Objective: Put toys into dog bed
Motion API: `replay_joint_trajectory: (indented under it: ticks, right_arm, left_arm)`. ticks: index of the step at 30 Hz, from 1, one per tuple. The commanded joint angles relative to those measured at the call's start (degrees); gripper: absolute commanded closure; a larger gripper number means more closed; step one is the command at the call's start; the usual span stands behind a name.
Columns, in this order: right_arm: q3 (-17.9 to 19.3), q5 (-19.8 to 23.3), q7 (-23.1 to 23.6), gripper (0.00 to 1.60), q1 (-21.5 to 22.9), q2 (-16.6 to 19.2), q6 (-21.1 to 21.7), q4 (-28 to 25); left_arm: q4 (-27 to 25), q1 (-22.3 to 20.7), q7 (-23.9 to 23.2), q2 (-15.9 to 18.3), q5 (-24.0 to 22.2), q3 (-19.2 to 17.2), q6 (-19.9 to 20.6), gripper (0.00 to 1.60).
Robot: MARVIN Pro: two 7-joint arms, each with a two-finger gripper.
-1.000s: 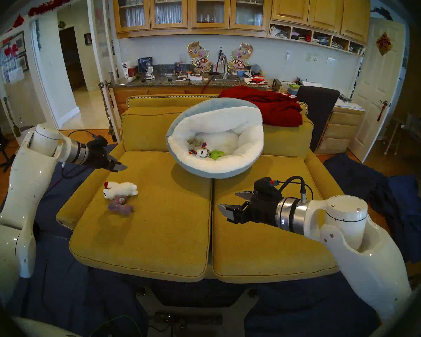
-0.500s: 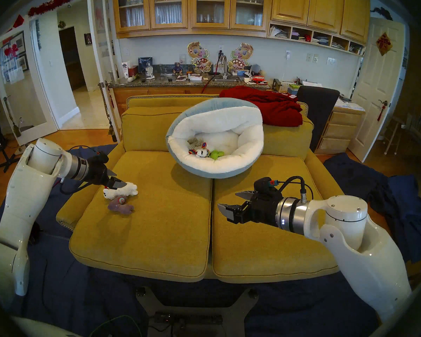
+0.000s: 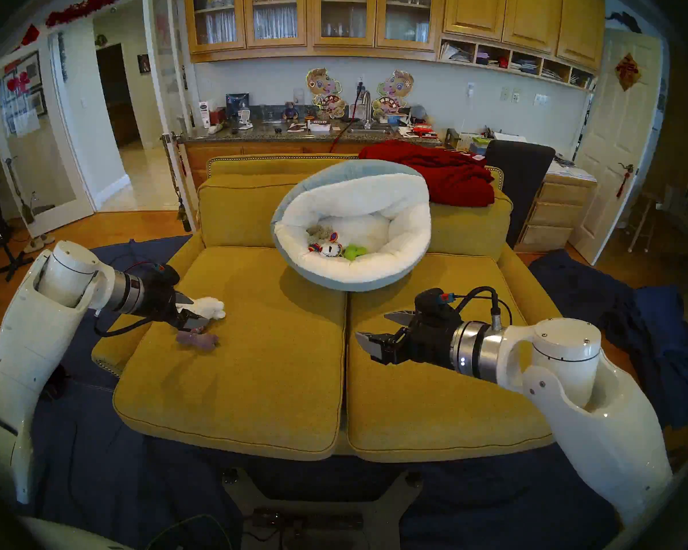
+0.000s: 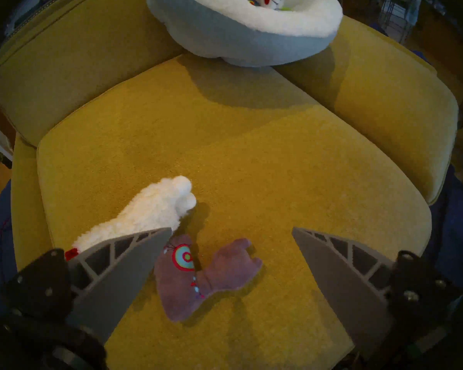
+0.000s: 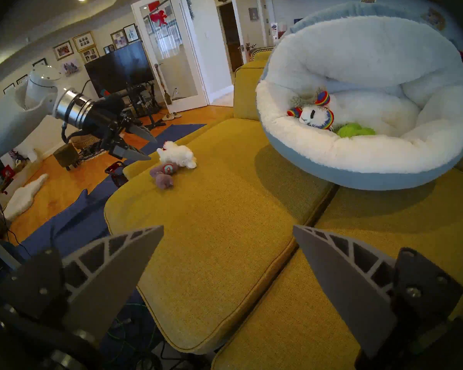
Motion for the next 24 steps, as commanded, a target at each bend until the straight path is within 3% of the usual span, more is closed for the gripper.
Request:
replay_joint_trajectory:
  ticks: [1, 2, 9, 13, 24]
  right_arm:
    - [1.0, 0.0, 0.1, 0.0, 1.2, 0.1, -0.5, -1.5]
    - [1.0, 0.0, 0.1, 0.0, 1.3, 0.1, -0.6, -1.6]
    - [1.2, 0.0, 0.1, 0.0, 1.3, 0.2, -0.6, -1.9]
    - [1.4, 0.0, 0.0, 0.0, 1.2, 0.2, -0.6, -2.1]
    - [1.8, -0.1, 0.0, 0.0, 0.9, 0.1, -0.6, -2.5]
  left_arm:
    - [-6.8, 2.7, -5.7, 4.0, -4.5, -4.5, 0.4, 0.0]
    - [-9.3, 4.9, -5.6, 5.0, -6.5, -6.4, 1.3, 0.0]
    - [-14.2, 9.6, -4.3, 7.0, -11.2, -11.1, 3.8, 0.0]
    - [-18.5, 15.3, -2.5, 8.1, -15.2, -15.5, 6.9, 0.0]
    - [-24.9, 23.9, 3.0, 8.8, -21.9, -23.6, 10.5, 0.0]
